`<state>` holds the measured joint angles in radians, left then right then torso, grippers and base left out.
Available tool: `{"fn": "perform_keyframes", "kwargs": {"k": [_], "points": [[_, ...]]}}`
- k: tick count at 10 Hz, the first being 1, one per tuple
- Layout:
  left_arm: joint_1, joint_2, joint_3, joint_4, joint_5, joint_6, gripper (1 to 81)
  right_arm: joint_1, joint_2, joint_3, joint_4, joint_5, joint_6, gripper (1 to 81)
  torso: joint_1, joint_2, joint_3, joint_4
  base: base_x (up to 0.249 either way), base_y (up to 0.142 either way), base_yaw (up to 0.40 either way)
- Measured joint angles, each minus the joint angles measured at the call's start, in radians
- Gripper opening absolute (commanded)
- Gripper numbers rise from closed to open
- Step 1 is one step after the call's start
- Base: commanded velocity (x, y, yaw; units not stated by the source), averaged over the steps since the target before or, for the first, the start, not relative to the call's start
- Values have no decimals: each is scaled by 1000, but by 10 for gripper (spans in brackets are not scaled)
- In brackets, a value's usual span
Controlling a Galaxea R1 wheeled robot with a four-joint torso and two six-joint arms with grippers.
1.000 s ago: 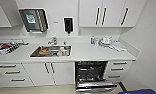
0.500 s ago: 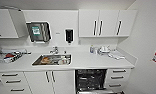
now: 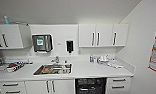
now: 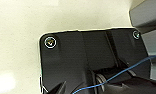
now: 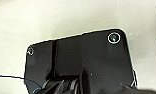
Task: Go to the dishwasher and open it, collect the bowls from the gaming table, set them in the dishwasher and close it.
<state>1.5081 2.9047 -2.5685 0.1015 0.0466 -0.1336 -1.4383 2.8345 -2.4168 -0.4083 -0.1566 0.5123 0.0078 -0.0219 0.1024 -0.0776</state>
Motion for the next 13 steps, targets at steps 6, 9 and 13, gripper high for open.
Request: {"fn": "perform_keyframes", "kwargs": {"k": [6,9,13], "points": [[6,16,-8,0,1,1,811,-60,119,-211,165,-21,-128,811,-1,-1,7,0,0,0,0],[5,45,-92,0,-2,1,811,-57,157,-334,434,12,-420,811,-1,-1,7,0,0,0,0],[-15,126,-222,0,-3,1,811,-18,174,-349,404,30,-434,811,-1,-1,7,0,0,0,0]]}}
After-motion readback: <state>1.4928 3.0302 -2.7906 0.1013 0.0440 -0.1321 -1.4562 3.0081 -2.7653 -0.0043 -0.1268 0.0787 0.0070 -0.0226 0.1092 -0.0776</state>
